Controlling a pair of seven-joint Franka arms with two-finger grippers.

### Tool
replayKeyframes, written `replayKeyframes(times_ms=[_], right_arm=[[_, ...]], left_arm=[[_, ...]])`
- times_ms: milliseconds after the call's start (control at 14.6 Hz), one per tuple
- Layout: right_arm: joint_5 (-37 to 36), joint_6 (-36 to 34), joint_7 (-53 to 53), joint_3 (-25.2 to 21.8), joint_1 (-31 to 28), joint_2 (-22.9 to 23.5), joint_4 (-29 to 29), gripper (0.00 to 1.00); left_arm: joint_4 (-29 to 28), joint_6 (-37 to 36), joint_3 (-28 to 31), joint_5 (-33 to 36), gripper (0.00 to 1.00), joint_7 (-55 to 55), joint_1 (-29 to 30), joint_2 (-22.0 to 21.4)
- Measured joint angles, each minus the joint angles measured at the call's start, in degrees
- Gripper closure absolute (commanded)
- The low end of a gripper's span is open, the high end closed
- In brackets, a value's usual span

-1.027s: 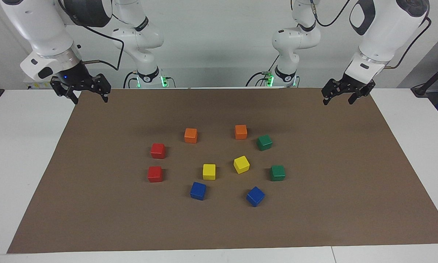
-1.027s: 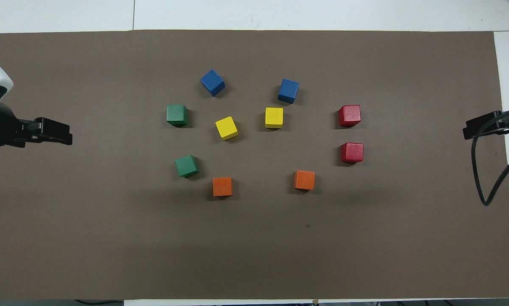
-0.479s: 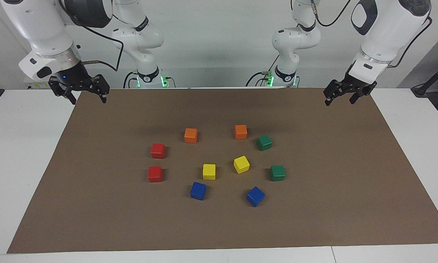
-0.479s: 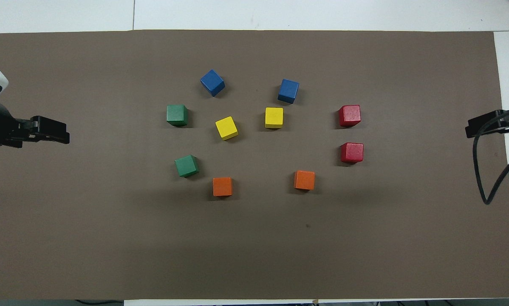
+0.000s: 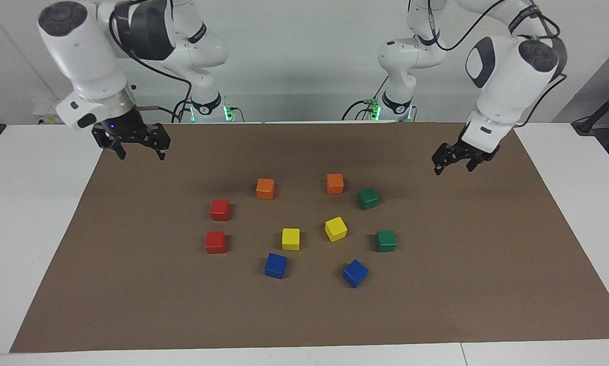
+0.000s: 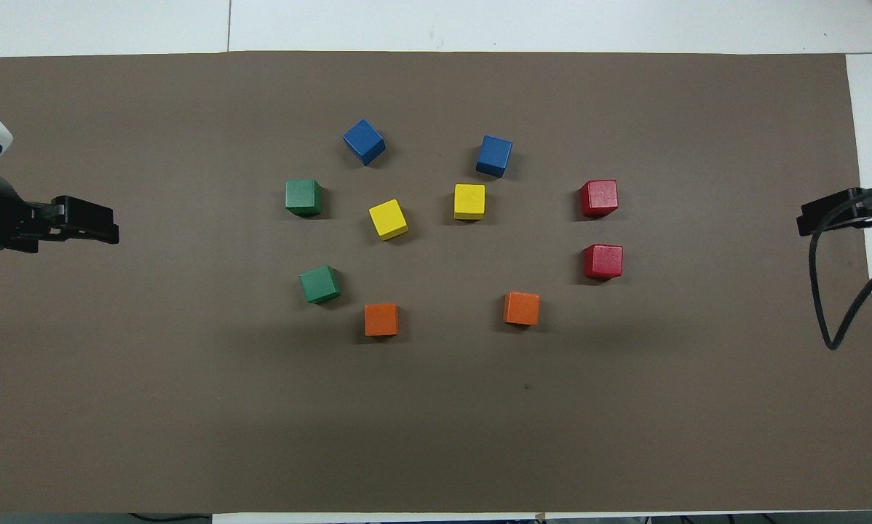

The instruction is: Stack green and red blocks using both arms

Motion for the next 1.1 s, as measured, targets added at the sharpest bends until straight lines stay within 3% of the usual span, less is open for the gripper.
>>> replayKeyframes(times_ms=[342, 616, 1096], right_arm=[[0.9, 13.0, 10.4, 0.3, 5.3, 6.4, -6.9, 0.00], [2.6, 21.0, 11.6, 0.3, 5.6, 7.1, -13.8, 0.00], [2.8, 28.9, 17.1, 0.4, 9.1, 7.1, -20.0, 0.00]], left_arm=[[-3.4, 11.7, -0.2, 0.3, 0.00, -14.1, -8.8, 7.9], [-3.6, 13.6, -0.2, 2.5, 0.00, -19.5, -11.6, 12.2], [-9.2, 17.9, -0.3, 3.2, 0.00, -25.7, -13.5, 12.8]])
